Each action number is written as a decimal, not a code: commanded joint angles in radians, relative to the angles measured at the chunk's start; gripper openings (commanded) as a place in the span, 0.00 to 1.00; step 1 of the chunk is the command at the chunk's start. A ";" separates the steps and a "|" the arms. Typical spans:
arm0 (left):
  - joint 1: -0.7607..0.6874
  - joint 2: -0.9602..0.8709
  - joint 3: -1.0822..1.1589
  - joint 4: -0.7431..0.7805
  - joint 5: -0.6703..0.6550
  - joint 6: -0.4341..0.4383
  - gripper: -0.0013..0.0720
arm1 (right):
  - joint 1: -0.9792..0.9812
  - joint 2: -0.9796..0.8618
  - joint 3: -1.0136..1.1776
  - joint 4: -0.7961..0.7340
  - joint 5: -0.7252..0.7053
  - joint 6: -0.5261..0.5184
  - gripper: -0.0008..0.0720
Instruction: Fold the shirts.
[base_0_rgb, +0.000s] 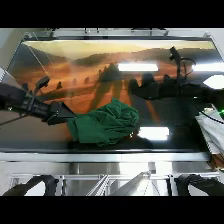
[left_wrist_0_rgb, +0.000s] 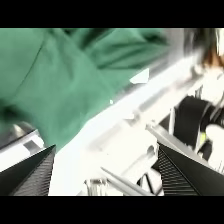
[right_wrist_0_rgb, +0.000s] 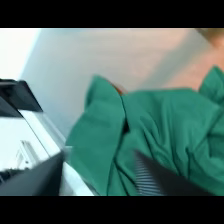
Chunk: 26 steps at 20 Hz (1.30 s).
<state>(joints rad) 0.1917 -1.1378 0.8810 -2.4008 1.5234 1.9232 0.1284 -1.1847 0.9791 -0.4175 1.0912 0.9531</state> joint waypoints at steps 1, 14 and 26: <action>0.129 0.091 -0.121 -0.001 -0.123 0.025 1.00 | -0.044 -0.029 -0.001 -0.205 -0.018 0.082 0.74; 0.029 -0.195 -0.256 -0.121 -0.314 0.077 0.96 | -0.049 -0.438 -0.002 -0.277 -0.074 0.143 0.59; -0.210 -0.438 0.126 -0.106 -0.211 0.073 0.03 | 0.014 -0.454 0.041 -0.090 -0.079 0.024 0.04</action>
<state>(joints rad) -0.0280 -1.5734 0.9348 -2.5095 1.2301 1.9987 0.1574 -1.6695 0.9905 -0.5774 0.9737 1.0302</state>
